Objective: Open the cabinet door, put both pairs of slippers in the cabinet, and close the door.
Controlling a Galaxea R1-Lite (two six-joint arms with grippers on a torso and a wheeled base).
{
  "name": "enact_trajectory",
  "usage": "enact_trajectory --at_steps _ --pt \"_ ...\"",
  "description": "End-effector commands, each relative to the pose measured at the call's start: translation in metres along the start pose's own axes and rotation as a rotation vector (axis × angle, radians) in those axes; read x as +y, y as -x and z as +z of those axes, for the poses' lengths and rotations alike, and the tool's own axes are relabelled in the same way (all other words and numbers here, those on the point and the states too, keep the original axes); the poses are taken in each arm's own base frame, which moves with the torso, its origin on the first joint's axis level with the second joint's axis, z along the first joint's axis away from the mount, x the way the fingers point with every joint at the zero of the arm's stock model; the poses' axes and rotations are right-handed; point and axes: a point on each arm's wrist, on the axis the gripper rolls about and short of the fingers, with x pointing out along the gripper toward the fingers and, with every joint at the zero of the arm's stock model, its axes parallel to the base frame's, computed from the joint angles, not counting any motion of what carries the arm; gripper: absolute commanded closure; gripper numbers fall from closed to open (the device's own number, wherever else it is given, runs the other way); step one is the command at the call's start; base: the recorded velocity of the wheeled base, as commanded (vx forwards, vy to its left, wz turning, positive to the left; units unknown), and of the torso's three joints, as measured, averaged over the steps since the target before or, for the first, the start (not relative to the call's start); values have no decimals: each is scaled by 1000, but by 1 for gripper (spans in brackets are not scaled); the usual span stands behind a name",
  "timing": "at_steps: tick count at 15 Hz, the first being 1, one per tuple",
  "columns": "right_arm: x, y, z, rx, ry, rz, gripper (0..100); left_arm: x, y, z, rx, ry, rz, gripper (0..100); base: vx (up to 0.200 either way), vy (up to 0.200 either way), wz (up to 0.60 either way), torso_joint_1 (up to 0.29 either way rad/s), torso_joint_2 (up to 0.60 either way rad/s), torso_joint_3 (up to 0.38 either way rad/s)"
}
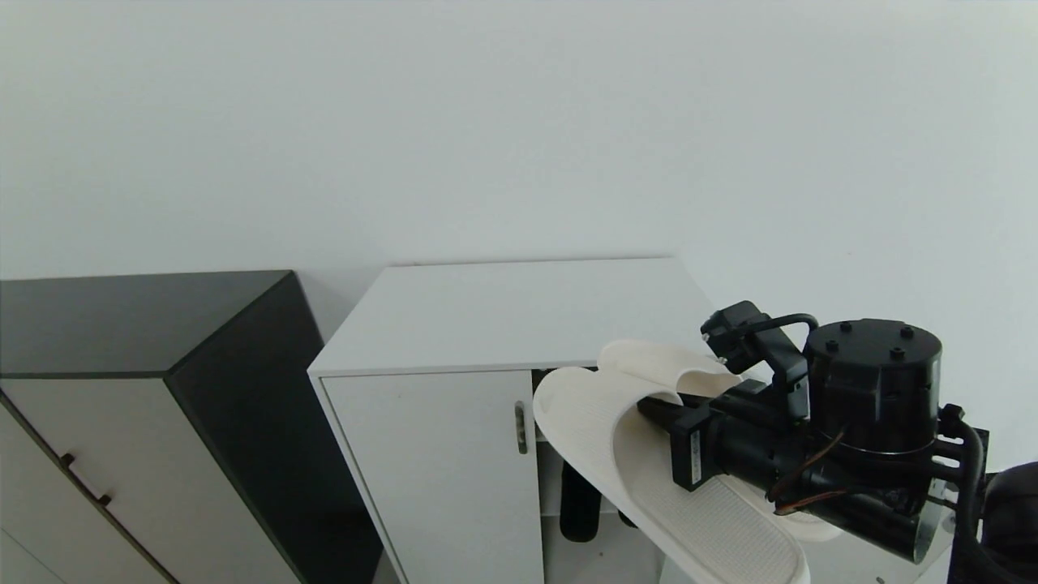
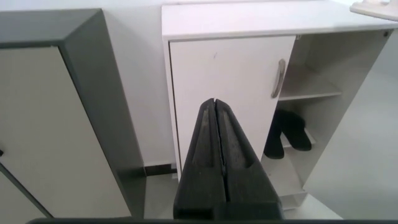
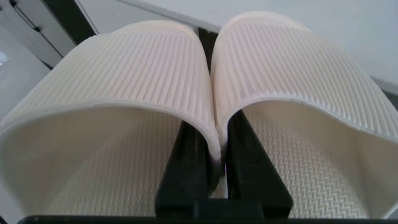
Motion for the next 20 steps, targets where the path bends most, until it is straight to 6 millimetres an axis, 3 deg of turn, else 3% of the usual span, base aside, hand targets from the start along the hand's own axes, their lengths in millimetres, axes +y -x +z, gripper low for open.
enact_trajectory --at_steps 1,20 --pt "0 0 -1 3 1 1 100 0 0 0 1 0 0 100 0 0 0 -246 544 310" --pt "3 1 -8 8 5 13 100 0 0 0 1 1 1 100 0 0 0 -186 503 314"
